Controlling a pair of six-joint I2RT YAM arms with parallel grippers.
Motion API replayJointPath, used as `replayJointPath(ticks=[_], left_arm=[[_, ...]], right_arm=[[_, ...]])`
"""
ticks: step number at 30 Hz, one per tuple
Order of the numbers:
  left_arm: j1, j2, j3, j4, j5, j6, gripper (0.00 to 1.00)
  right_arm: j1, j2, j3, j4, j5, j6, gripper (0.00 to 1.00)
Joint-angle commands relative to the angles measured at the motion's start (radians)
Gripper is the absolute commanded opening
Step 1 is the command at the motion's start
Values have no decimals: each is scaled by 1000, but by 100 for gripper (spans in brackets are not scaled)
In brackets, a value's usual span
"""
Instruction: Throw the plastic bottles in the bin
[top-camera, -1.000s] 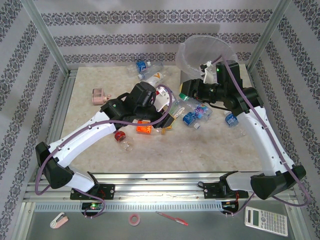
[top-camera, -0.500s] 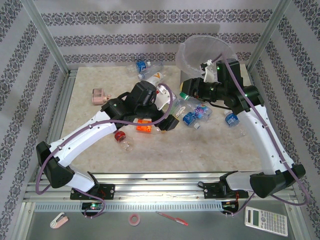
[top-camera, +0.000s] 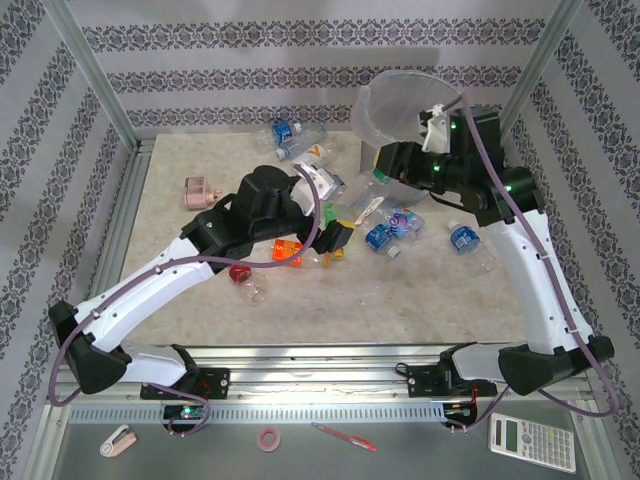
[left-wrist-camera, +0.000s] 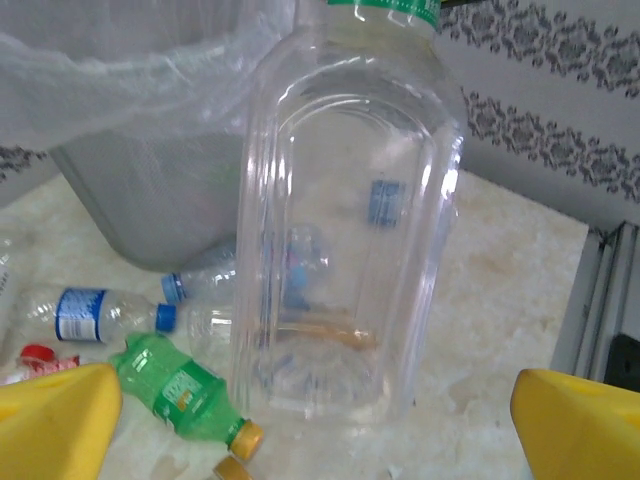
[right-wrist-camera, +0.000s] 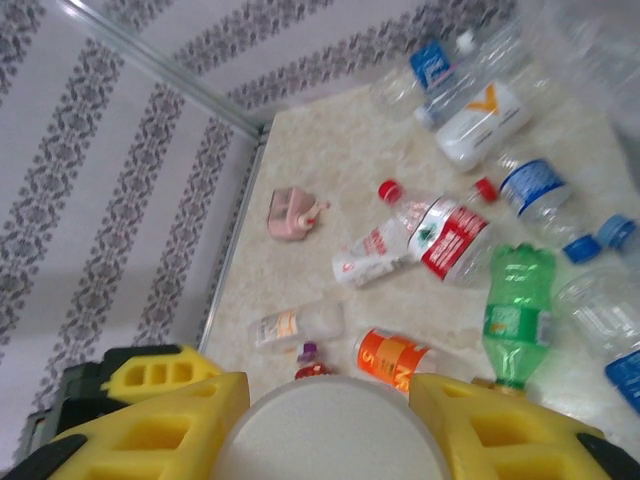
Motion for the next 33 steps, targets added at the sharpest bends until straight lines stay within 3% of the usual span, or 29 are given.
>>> replayJointPath(ticks=[1, 12, 22, 33], left_arm=[[-14, -39, -20, 138, -39, -16, 100], [-14, -84, -73, 218, -91, -30, 100], [-14, -94, -89, 238, -116, -38, 100], [-14, -105, -107, 253, -150, -39, 100]], right_arm=[[-38, -17, 66, 17, 49, -44, 0], [-139, -11, 245, 84, 145, -149, 0], [-171, -43, 306, 324, 272, -256, 0], [-171, -204, 12, 904, 476, -328, 0]])
